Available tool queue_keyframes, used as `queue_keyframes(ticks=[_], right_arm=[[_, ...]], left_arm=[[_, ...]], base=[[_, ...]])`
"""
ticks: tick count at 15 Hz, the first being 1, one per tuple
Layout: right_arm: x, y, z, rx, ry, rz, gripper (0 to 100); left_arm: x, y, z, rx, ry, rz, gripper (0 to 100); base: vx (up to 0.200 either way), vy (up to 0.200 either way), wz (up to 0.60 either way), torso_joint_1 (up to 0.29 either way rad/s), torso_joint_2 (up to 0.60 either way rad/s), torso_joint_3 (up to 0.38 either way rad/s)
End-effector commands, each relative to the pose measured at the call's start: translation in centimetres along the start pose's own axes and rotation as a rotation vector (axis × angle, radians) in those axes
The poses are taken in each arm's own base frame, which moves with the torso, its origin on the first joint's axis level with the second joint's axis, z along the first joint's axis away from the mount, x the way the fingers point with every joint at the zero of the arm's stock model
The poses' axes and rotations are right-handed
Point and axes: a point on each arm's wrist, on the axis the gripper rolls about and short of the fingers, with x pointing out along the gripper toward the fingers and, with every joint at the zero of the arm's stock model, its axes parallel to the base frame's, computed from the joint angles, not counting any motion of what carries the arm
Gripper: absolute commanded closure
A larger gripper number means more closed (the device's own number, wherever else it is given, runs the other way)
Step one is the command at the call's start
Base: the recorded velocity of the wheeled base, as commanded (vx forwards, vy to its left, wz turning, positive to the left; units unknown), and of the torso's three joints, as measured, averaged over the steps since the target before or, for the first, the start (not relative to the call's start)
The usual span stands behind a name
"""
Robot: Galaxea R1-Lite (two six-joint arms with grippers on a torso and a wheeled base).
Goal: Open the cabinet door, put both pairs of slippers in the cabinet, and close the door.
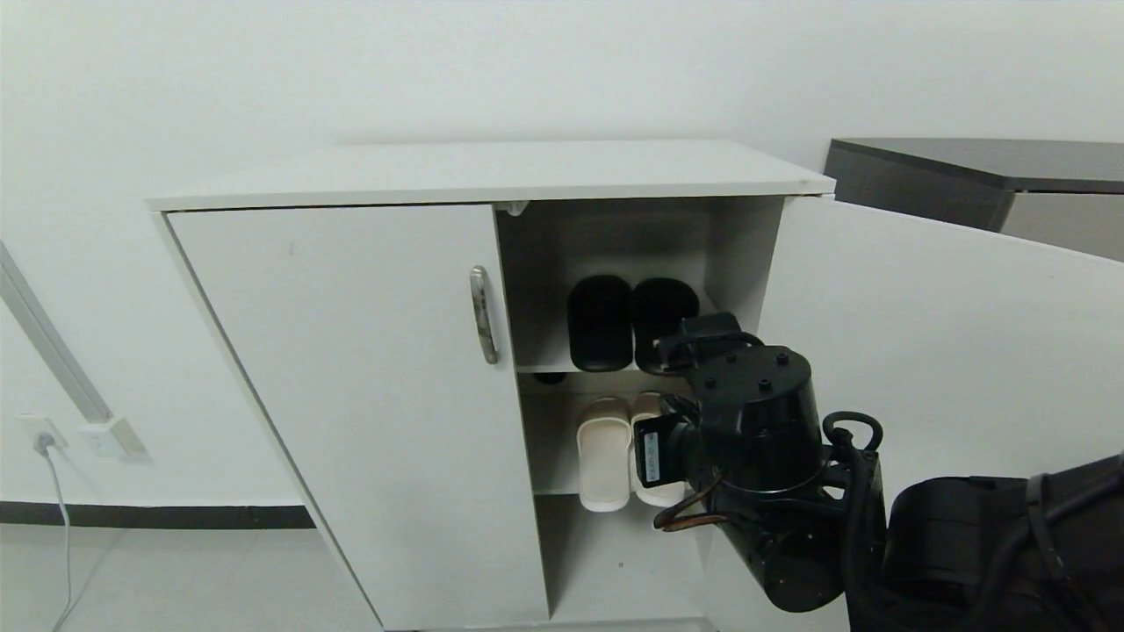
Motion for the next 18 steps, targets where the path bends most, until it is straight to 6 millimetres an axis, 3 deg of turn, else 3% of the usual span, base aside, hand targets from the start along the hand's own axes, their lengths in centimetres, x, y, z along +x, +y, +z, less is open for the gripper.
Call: queue_keyframes(ticks=[1, 13, 18], right_arm=[[0.1, 0.1, -0.2, -0.004, 0.005, 0.002, 100], [0.4, 0.2, -1.5, -0.024, 0.037, -0.002, 100], [0.6, -0.5, -2.1, -0.039, 0.061, -0.003, 100]], left_arm=[[0.0, 0.0, 0.0, 0.0, 0.0, -0.001, 100], [0.0, 0.0, 0.0, -0.002, 0.0, 0.0, 100], [0.0, 0.0, 0.0, -0.002, 0.0, 0.0, 100]], base=[[-0.2, 0.0, 0.0, 0.002, 0.01, 0.002], [-0.2, 0.0, 0.0, 0.002, 0.0, 0.003], [0.0, 0.0, 0.0, 0.0, 0.0, 0.0]])
